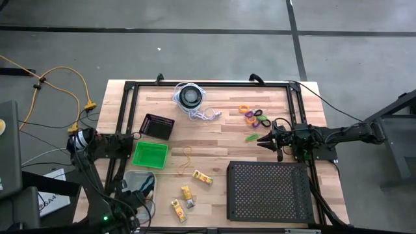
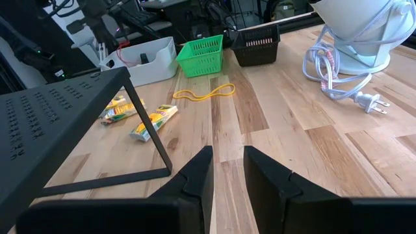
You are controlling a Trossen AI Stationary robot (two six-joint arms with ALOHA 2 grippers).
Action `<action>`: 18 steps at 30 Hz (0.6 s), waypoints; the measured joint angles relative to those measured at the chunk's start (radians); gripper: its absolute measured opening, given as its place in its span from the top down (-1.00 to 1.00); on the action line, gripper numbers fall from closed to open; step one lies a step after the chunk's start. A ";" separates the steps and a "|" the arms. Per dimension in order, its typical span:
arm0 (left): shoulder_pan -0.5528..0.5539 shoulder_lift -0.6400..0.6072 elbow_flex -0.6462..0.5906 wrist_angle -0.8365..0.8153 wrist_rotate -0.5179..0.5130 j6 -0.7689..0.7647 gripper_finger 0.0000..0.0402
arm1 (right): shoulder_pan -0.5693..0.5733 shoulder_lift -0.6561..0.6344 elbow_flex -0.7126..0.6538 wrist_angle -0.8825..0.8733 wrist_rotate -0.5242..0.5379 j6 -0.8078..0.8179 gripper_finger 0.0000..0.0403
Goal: Pick & Place Office Desk Supplies
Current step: Put the red rubber band into the gray bin
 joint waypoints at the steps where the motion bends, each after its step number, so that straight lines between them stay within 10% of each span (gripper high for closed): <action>1: 0.000 0.000 0.000 0.007 -0.002 0.003 0.44 | 0.000 0.000 0.000 0.000 0.000 0.000 0.64; 18: 0.019 0.000 0.000 0.113 0.012 0.060 0.44 | 0.000 0.000 0.000 0.000 0.000 0.000 0.64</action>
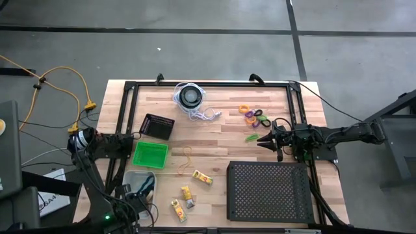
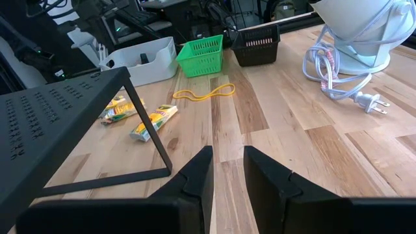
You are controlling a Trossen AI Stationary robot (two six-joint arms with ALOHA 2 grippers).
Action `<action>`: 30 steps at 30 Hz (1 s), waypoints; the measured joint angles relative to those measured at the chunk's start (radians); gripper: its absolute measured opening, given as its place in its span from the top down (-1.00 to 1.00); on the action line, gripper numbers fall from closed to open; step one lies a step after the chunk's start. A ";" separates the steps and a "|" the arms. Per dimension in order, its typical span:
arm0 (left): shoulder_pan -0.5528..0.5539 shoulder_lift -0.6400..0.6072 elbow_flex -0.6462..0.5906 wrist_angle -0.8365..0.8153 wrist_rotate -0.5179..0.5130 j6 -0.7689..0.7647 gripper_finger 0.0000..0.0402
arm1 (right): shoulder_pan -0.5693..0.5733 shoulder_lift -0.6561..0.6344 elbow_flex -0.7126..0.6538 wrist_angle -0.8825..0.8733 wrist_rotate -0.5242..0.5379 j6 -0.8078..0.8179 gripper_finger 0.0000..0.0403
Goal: Pick & Place Office Desk Supplies
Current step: Put the red rubber band into the gray bin, then put the yellow rubber band into the gray bin
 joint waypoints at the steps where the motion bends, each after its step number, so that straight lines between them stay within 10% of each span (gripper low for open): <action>1: 0.002 0.000 0.000 0.002 0.001 0.004 0.44 | 0.000 0.000 0.000 0.000 0.000 0.000 0.64; 15: 0.085 0.000 0.000 0.004 -0.017 0.113 0.44 | 0.000 0.000 0.000 0.000 0.000 0.000 0.64; 30: 0.527 0.000 -0.001 0.049 -0.071 0.610 0.44 | 0.000 0.000 0.000 0.000 0.000 0.000 0.64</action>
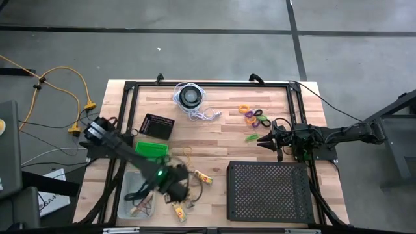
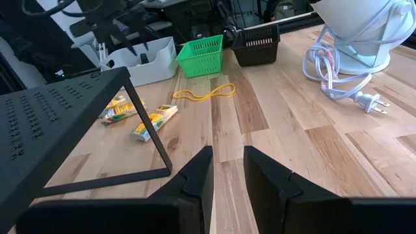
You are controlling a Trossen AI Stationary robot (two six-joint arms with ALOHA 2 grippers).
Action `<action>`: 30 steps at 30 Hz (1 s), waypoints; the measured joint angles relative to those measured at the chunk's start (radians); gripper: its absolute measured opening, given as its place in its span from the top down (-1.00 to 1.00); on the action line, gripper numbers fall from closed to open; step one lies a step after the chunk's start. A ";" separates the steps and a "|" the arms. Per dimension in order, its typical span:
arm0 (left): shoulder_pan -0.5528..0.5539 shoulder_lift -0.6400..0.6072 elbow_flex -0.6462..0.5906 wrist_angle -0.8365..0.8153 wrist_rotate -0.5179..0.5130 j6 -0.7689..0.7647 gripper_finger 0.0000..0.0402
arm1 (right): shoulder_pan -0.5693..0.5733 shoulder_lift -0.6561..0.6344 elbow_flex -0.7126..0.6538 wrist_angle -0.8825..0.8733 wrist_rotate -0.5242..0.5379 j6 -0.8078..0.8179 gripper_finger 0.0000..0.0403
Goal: Pick & Place Office Desk Supplies
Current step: Put the yellow rubber band into the gray bin
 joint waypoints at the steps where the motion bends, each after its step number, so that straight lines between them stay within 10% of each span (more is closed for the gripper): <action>1: 0.025 0.000 0.000 0.011 0.000 0.037 0.44 | 0.000 0.000 0.000 0.000 0.000 0.000 0.64; 17: 0.208 0.001 -0.001 0.142 -0.064 0.348 0.44 | 0.000 0.000 0.000 0.000 0.000 0.000 0.64; 30: 0.218 0.001 -0.113 0.218 -0.107 0.061 0.44 | 0.000 0.000 0.000 0.000 0.000 0.000 0.64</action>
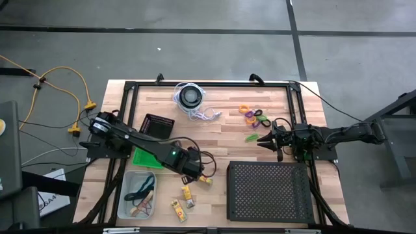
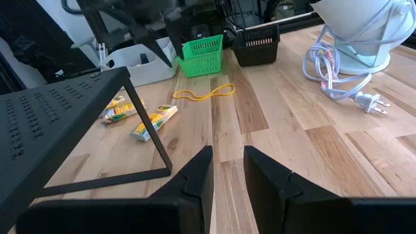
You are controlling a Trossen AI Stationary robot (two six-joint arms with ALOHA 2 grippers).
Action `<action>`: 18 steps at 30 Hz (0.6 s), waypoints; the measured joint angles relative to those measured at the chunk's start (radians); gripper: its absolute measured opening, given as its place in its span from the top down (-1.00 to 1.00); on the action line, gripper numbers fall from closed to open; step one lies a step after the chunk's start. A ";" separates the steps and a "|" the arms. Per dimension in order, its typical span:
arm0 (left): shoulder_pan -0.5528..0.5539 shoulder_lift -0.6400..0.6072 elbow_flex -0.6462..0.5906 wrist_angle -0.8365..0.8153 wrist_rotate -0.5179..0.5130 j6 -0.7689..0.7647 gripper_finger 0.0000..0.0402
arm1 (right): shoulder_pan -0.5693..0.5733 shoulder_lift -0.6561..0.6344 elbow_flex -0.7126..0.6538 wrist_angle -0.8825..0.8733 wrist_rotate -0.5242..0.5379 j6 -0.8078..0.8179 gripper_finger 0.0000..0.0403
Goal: Pick & Place Office Desk Supplies
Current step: Put the yellow rubber band into the gray bin
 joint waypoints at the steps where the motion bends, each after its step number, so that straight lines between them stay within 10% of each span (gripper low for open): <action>1: 0.005 0.000 -0.018 0.026 0.017 -0.005 0.44 | 0.000 0.000 0.000 0.000 0.000 0.000 0.64; 18: 0.132 0.009 -0.141 0.145 0.123 -0.147 0.44 | 0.000 0.000 0.000 0.000 0.000 0.000 0.64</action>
